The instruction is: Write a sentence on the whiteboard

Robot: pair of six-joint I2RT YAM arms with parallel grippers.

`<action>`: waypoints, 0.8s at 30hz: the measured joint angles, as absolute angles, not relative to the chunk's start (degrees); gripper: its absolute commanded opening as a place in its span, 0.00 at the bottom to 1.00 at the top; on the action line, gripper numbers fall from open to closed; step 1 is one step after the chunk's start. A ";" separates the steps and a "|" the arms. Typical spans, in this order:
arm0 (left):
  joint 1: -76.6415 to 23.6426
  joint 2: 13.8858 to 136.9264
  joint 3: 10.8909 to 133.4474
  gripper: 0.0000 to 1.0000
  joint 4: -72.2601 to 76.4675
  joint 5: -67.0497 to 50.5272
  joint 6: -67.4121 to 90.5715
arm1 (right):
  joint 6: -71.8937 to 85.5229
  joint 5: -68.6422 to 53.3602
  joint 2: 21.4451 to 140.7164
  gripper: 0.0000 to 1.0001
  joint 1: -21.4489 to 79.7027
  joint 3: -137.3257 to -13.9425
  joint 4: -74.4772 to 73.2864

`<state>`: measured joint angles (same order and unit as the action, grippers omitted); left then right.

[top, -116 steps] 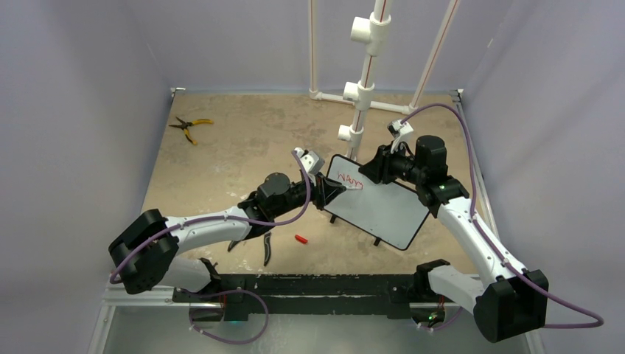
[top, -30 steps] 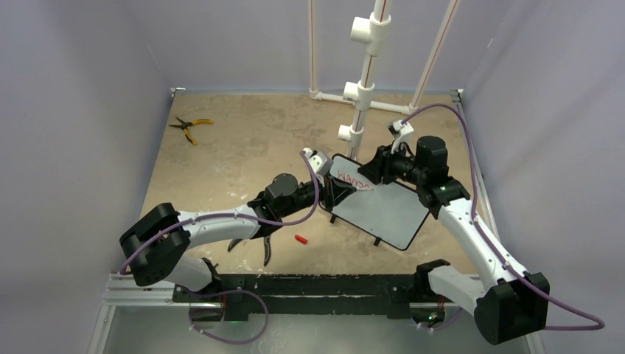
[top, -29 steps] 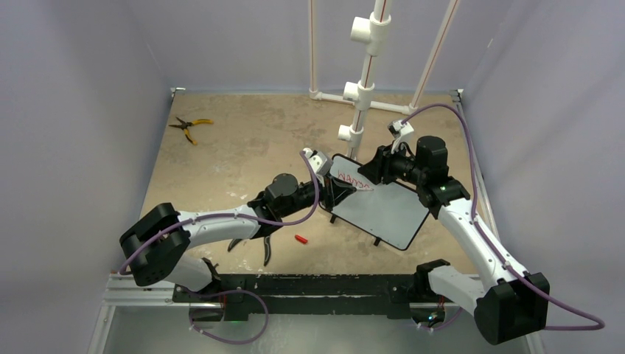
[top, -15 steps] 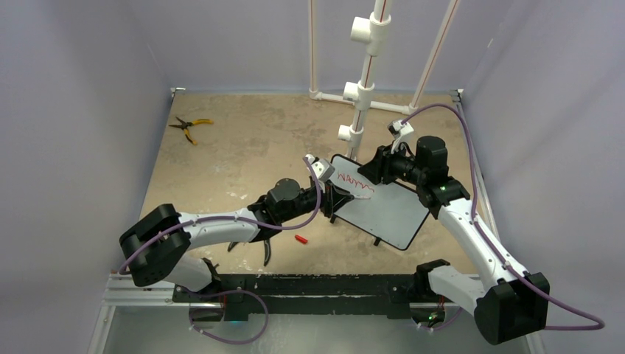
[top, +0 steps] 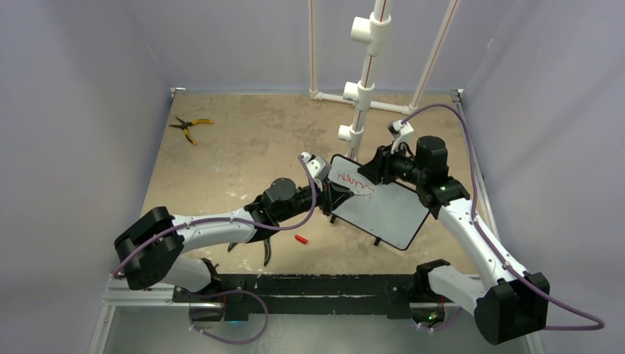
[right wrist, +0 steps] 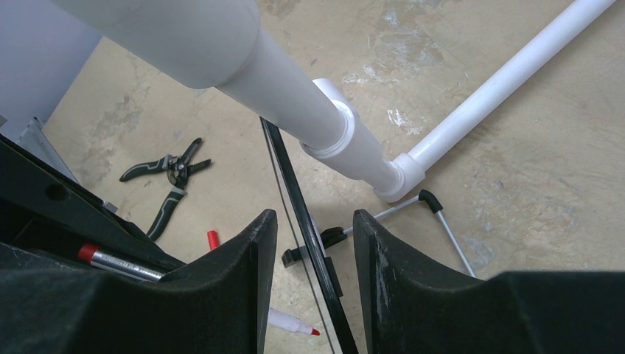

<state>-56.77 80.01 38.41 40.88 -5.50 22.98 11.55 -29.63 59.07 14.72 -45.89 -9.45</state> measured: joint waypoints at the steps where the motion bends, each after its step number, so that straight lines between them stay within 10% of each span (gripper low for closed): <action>1: -56.77 80.01 38.41 0.00 40.95 -5.50 22.98 | 11.55 -29.63 59.07 0.45 14.72 -45.89 -9.45; 24: -56.95 83.35 40.12 0.00 41.98 -5.82 23.00 | 11.55 -29.63 59.07 0.45 14.72 -45.89 -9.45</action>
<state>-56.95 83.35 40.12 41.98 -5.82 23.00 11.55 -29.63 59.07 14.72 -45.89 -9.45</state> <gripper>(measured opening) 0.108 0.453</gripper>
